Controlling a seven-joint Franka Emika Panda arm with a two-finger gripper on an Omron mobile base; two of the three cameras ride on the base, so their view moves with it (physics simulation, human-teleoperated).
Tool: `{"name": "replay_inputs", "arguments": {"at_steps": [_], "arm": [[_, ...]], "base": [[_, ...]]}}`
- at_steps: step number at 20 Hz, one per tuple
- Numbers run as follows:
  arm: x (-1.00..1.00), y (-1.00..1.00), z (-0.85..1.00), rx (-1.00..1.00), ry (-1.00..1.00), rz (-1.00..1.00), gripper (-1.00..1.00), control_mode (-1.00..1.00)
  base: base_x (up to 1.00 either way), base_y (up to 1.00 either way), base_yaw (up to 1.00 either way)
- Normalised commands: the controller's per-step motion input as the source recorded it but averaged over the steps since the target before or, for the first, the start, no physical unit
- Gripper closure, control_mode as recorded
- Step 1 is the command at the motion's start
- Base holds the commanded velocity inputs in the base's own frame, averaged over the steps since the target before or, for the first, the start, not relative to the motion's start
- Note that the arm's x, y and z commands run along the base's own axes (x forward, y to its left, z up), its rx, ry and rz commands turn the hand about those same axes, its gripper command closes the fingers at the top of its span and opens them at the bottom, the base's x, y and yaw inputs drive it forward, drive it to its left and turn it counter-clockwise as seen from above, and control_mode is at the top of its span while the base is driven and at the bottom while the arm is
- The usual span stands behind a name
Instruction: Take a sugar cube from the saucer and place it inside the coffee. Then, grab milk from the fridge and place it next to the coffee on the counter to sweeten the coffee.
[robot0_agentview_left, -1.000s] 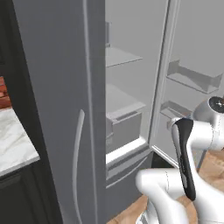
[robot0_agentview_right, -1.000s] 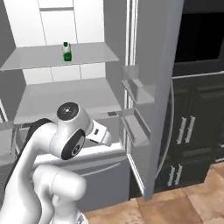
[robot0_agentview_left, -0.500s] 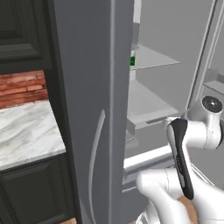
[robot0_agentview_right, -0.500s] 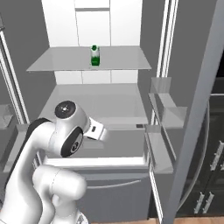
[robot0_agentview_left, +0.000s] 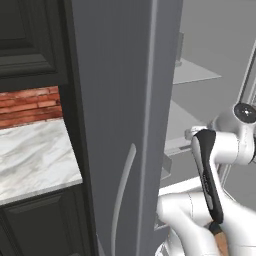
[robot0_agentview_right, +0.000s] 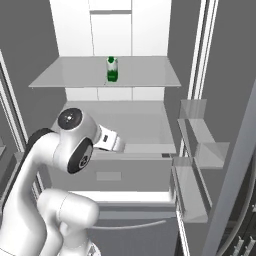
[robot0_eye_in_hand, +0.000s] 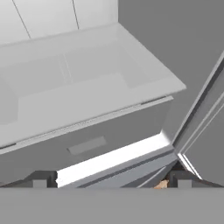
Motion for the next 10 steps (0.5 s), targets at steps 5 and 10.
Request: {"name": "replay_inputs", "arguments": {"at_steps": [5, 10], "arm": [[0.46, 0.03, 1.0, -0.12, -0.33, 0.15, -1.0, -1.0], [0.5, 0.02, 1.0, -0.05, -0.2, 0.15, -1.0, -1.0]], "base": [[0.0, 0.0, 0.0], [0.0, 0.0, 0.0]]}}
